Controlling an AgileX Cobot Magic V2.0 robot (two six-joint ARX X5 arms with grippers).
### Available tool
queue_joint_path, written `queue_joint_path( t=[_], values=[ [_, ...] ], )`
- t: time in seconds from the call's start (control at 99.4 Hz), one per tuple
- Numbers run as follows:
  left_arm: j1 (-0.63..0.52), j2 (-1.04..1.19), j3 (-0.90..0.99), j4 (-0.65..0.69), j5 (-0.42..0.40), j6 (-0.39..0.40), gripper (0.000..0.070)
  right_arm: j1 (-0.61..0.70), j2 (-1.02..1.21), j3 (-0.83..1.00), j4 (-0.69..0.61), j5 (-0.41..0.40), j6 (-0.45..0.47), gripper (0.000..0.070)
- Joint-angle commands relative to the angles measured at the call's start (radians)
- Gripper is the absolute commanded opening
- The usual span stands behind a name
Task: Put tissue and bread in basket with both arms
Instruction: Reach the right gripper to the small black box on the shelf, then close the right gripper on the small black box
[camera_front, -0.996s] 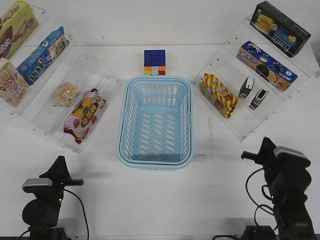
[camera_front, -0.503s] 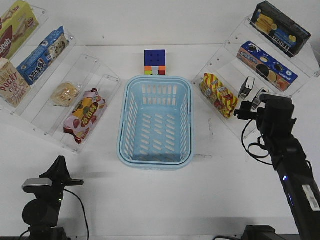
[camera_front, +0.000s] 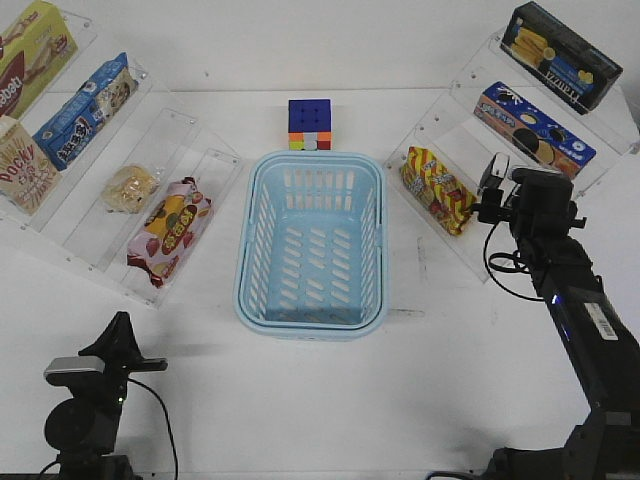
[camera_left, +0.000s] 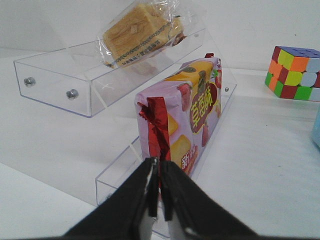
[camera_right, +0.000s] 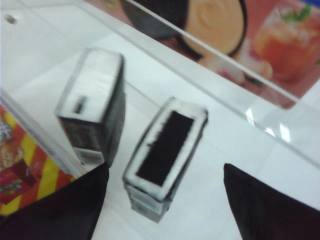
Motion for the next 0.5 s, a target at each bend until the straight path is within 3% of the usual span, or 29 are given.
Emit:
queue_joint_path(
  t=[0.0,0.07,0.121,0.251,0.493],
  values=[
    [0.000,-0.001,-0.020,0.016,0.004,0.013,0.0001,-0.010,0.024,0.021,0.016,-0.008,-0.007,0.0355],
    [0.000,-0.001,-0.020,0.016,0.004,0.013,0.0001,-0.019,0.025,0.021,0.026,-0.024,-0.007,0.0171],
    [0.000,-0.001,-0.020,0.016,0.004,0.013,0.0001,-0.026,0.024,0.021,0.039,-0.030,-0.007,0.0102],
    [0.000,-0.001,-0.020,0.016,0.004,0.013,0.0001,-0.029,0.016,0.029,0.038,-0.048,0.003,0.0047],
    [0.000,-0.001,-0.020,0.016,0.004,0.013,0.0001,-0.008,-0.119,0.088,-0.057,-0.142,0.031,0.0046]
  ],
)
